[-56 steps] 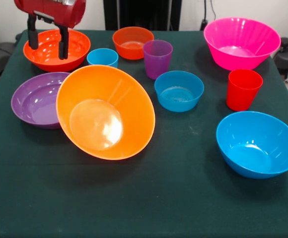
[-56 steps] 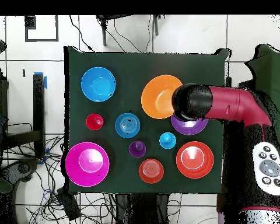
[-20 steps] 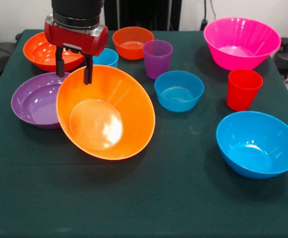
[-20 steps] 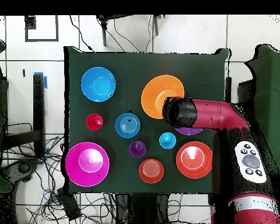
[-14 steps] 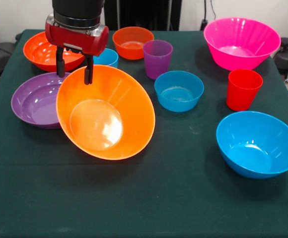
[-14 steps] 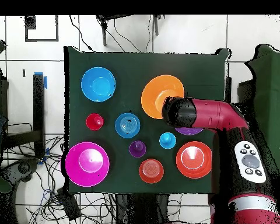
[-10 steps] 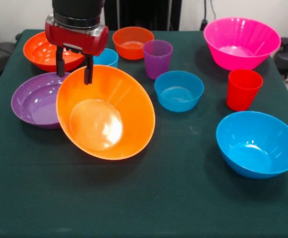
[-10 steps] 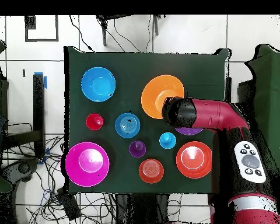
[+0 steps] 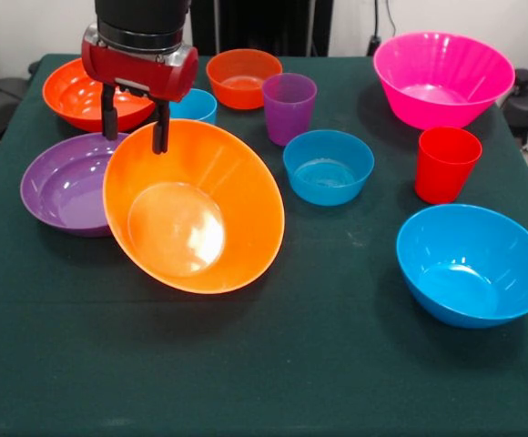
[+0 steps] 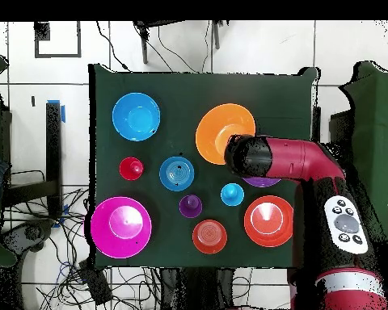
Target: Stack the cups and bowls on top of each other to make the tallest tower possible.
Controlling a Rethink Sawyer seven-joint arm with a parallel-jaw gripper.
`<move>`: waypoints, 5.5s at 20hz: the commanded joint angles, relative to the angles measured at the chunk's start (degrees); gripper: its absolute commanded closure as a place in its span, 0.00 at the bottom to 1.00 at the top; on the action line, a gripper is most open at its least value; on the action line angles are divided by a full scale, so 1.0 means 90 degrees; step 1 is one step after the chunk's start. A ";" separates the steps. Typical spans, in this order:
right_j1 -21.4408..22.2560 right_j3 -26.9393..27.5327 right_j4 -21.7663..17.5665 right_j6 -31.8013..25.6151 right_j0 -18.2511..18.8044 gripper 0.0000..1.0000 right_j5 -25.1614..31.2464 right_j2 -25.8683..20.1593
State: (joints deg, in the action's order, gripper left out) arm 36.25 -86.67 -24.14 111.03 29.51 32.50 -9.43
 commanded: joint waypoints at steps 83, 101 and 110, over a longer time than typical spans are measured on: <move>0.0137 0.0085 -0.0236 -0.1137 -0.0301 1.00 0.1154 -0.0112; 0.0509 0.1524 -0.0196 -0.2198 0.0248 1.00 0.2324 -0.1217; 0.0694 0.1622 -0.0439 -0.2286 0.0282 1.00 0.2777 -0.1015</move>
State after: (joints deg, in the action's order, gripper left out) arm 41.63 -73.71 -24.34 107.79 31.86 50.36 -14.57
